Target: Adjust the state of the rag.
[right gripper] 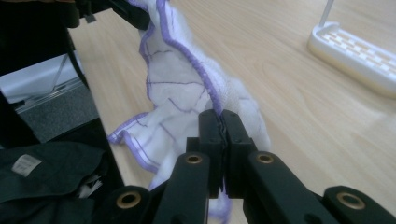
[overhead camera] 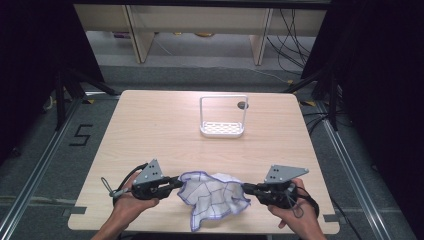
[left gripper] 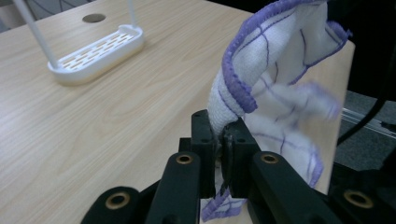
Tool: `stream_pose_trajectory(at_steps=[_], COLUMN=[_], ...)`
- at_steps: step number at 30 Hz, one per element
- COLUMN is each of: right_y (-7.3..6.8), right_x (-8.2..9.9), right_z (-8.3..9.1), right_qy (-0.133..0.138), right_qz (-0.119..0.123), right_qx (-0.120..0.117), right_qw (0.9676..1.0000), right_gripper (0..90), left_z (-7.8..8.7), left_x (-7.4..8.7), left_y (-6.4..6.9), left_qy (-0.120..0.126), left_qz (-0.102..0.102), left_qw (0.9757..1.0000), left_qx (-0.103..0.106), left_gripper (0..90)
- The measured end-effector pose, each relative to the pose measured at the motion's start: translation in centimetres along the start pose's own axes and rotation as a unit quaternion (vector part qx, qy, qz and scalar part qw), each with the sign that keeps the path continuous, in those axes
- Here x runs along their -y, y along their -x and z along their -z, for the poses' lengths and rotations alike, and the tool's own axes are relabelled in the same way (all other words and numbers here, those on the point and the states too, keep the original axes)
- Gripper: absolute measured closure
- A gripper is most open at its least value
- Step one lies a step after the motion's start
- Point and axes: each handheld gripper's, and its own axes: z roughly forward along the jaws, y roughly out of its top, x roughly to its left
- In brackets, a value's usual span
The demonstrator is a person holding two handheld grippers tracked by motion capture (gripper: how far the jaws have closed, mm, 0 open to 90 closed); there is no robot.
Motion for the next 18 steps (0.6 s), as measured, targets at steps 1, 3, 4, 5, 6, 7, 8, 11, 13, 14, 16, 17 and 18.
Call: stream_pose_trajectory(at_steps=[1, 3, 4, 5, 6, 7, 8, 11, 13, 14, 16, 17, 18], right_y=[-0.1, -0.3, -0.1, 0.2, 0.6, 0.6, 1.6, 3.6, 5.0, 5.8, 7.4, 8.2, 9.0], right_x=[-0.4, -1.3, -1.7, -2.1, -2.4, -2.4, -2.9, -3.4, -3.5, -3.5, -3.5, -3.5, -3.5], right_z=[0.7, 1.9, 2.2, 2.5, 2.7, 2.7, 2.5, 1.1, -0.2, -1.0, -2.5, -3.1, -3.9], right_qy=[-0.002, -0.008, -0.009, -0.009, -0.012, -0.012, -0.018, -0.037, -0.049, -0.057, -0.063, -0.07, -0.075], right_qz=[0.006, 0.008, 0.017, 0.021, 0.019, 0.019, 0.011, -0.003, -0.014, -0.017, -0.024, -0.028, -0.031], right_qx=[0.001, 0.006, 0.007, 0.011, 0.014, 0.014, 0.015, 0.018, 0.017, 0.02, 0.031, 0.037, 0.038], right_qw=[1.0, 0.9999, 0.9998, 0.9997, 0.9996, 0.9996, 0.9997, 0.9991, 0.9986, 0.998, 0.9972, 0.9965, 0.996], right_gripper=[89.1, 89.1, 89.1, 89.1, 89.1, 89.1, 89.1, 89.2, 89.1, 89.1, 89.1, 89.1, 89.1], left_z=[0.0, 0.5, 0.5, 0.4, 0.1, 0.1, -0.7, -1.8, -3.5, -4.0, -4.8, -5.2, -5.6], left_x=[0.0, -0.9, -1.2, -1.5, -1.7, -1.7, -1.9, -1.9, -1.4, -1.3, -1.1, -0.9, -0.8], left_y=[0.0, 0.1, -0.1, -0.3, -0.6, -0.6, -1.4, -2.3, -3.4, -3.7, -4.4, -4.9, -5.3], left_qy=[0.0, 0.011, 0.009, 0.008, 0.007, 0.007, -0.004, -0.011, -0.021, -0.028, -0.038, -0.041, -0.044], left_qz=[0.0, 0.002, -0.003, 0.0, 0.004, 0.004, 0.008, 0.018, 0.028, 0.025, 0.019, 0.021, 0.024], left_qw=[1.0, 0.9998, 0.9998, 0.9999, 0.9998, 0.9998, 0.9998, 0.9998, 0.9994, 0.9993, 0.9988, 0.9986, 0.9982], left_qx=[0.0, 0.015, 0.016, 0.015, 0.018, 0.018, 0.017, 0.006, -0.001, -0.006, -0.023, -0.027, -0.033], left_gripper=[84.3, 84.3, 84.2, 84.2, 84.2, 84.2, 84.1, 84.1, 84.1, 84.1, 84.0, 84.0, 83.9])
